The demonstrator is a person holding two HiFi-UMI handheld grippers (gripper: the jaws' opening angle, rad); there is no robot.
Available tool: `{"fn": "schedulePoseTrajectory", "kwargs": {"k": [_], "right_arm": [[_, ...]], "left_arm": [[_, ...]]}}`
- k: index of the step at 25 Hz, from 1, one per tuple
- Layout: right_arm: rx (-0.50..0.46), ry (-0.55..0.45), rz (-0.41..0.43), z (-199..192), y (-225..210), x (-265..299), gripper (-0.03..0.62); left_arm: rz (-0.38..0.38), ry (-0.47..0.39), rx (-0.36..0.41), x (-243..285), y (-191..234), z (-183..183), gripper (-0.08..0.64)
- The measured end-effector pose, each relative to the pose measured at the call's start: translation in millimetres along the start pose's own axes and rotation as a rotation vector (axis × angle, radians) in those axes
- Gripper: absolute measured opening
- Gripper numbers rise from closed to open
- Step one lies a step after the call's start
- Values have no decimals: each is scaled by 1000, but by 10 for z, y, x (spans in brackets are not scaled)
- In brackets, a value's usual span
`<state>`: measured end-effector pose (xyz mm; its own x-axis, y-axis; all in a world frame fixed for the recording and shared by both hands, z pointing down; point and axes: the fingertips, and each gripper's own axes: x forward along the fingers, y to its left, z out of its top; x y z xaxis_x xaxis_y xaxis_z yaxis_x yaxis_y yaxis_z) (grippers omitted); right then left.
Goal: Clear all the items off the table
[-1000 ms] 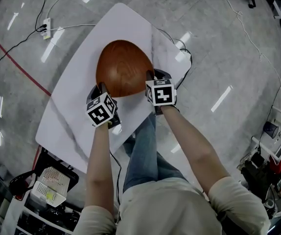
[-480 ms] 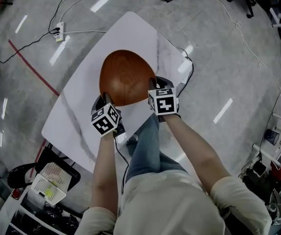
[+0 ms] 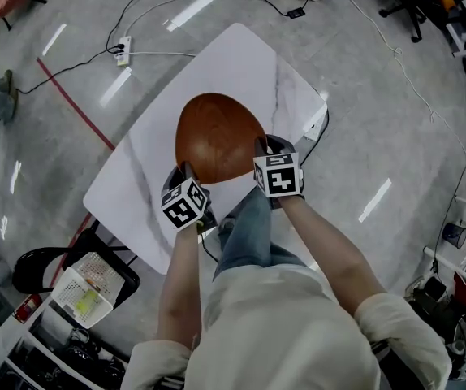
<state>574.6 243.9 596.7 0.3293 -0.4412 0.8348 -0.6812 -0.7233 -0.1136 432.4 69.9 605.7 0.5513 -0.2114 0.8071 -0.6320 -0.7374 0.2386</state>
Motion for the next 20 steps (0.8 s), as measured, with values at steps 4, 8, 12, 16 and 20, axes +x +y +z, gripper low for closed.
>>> {"fn": "schedulePoseTrajectory", "kwargs": {"k": [4,8,12,16,20], "right_arm": [[-1,-17,3,-92,209,-266,48],[6,-40,5,-218,418,-538,48],[0,-53,13,-372,656,-791,48],[1,-66,18,-505,866,-1000,48],[-2,-79,16,-626,1010,-1199,49]], "left_arm": [[-7,-20,-6,-326,123,-56,46],[-4,-41,-12,-667,256,-148,43],[-5,-54,-11,-1001,418,-258,43],[-11,-67,-12,-1271,565,-350,43],[-13,-77,-13,-1513,654,-440,41]]}}
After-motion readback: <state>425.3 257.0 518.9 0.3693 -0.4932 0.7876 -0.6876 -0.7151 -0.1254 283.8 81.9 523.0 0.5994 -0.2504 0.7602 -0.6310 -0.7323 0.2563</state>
